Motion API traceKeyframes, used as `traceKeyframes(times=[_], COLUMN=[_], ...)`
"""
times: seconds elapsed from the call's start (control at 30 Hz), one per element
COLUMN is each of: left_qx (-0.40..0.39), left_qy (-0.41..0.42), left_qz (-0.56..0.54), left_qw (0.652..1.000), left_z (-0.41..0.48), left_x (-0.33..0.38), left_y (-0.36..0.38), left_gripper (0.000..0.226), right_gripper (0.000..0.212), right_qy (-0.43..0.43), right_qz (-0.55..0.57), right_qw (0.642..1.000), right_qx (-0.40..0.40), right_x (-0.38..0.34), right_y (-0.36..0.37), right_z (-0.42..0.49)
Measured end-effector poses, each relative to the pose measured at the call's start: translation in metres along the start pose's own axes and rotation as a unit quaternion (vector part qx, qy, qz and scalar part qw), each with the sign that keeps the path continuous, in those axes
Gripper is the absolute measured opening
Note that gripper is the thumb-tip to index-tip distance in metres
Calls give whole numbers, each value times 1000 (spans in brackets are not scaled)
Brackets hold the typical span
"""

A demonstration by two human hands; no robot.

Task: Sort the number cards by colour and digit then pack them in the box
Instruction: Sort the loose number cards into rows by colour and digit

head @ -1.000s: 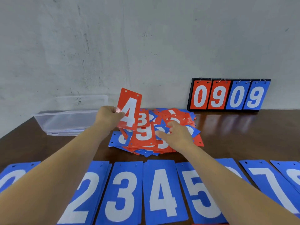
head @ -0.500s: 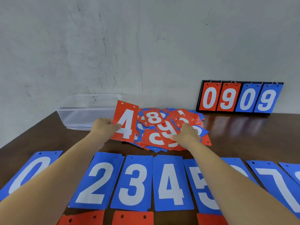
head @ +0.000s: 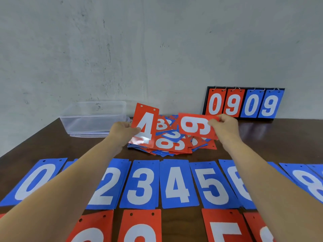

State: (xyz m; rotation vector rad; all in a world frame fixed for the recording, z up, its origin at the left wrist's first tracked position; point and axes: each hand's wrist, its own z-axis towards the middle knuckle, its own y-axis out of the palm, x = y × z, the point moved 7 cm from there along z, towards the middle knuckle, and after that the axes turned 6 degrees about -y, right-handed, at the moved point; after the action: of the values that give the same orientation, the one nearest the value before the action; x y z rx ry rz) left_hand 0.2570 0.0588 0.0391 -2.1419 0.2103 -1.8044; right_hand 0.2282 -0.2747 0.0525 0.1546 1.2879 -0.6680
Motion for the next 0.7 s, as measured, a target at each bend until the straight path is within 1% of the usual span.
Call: traceKeyframes(times=[0.07,0.13,0.2,0.27,0.37,0.47,0.63,0.7], left_qx=[-7,-18,-27,-32,-45,-55,-65,-70], left_qy=[3,7,12,18,29,28,22,24], left_qz=[-6,-11,-11,-15,-21,-18,-4,-5], left_qw=[1000,1000,999,999,998,998,998,997], left_z=[-5,-8,-13,-18,-29,-42,-64,-74], left_x=[3,5,7,9,10,8,9,11], left_y=[2,4,5,7,12,14,14,16], left_gripper=[23,16,10,9,19,29,27,24], right_gripper=[3,7,9,14,24,26,16,18], right_qy=[-26,-45,-61,-75,-75,-51,-20,-13], right_qz=[56,80,73,51,-6,-42,-31,-13], right_qw=[998,995,995,995,997,997,996,995], right_qx=[21,37,38,33,9,-37,-83,-100], right_x=[-18,-31,-40,-47,-52,-50,-48,-47], right_y=[-12,-22,-30,-35,-39,-41,-56,-64], right_z=[-8,-16,-24,-32,-44,-57,-73,-77])
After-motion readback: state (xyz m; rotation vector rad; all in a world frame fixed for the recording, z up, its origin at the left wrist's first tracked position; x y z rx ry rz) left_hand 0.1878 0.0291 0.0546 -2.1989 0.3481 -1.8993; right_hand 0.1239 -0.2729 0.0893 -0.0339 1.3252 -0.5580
